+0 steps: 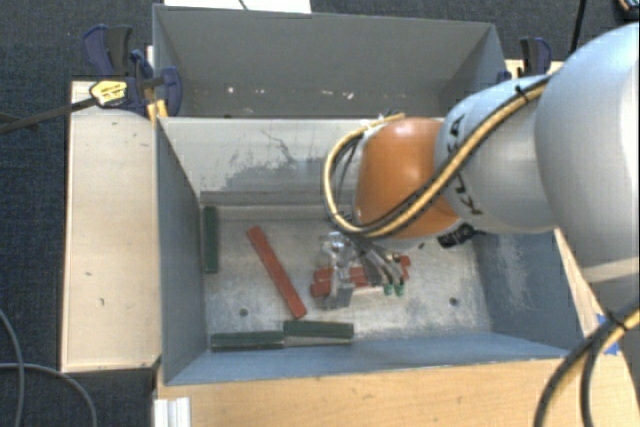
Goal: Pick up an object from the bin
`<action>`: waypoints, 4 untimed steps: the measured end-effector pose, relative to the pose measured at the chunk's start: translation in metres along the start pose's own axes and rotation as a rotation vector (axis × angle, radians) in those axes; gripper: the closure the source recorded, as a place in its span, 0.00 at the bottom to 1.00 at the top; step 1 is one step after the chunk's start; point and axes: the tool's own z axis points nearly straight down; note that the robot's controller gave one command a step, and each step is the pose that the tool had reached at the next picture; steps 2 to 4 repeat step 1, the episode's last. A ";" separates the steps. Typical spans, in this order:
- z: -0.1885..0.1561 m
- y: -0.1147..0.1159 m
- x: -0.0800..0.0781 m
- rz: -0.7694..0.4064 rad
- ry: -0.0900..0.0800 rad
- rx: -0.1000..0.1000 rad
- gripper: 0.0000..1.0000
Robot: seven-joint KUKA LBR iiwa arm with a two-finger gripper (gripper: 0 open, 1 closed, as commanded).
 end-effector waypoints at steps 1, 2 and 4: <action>-0.140 0.035 0.008 0.034 -0.008 -0.002 1.00; -0.140 0.035 0.008 0.034 -0.008 -0.002 1.00; -0.140 0.035 0.008 0.034 -0.008 -0.002 1.00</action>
Offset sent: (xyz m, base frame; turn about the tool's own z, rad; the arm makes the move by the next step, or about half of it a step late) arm -0.0127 0.0318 0.1348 0.0371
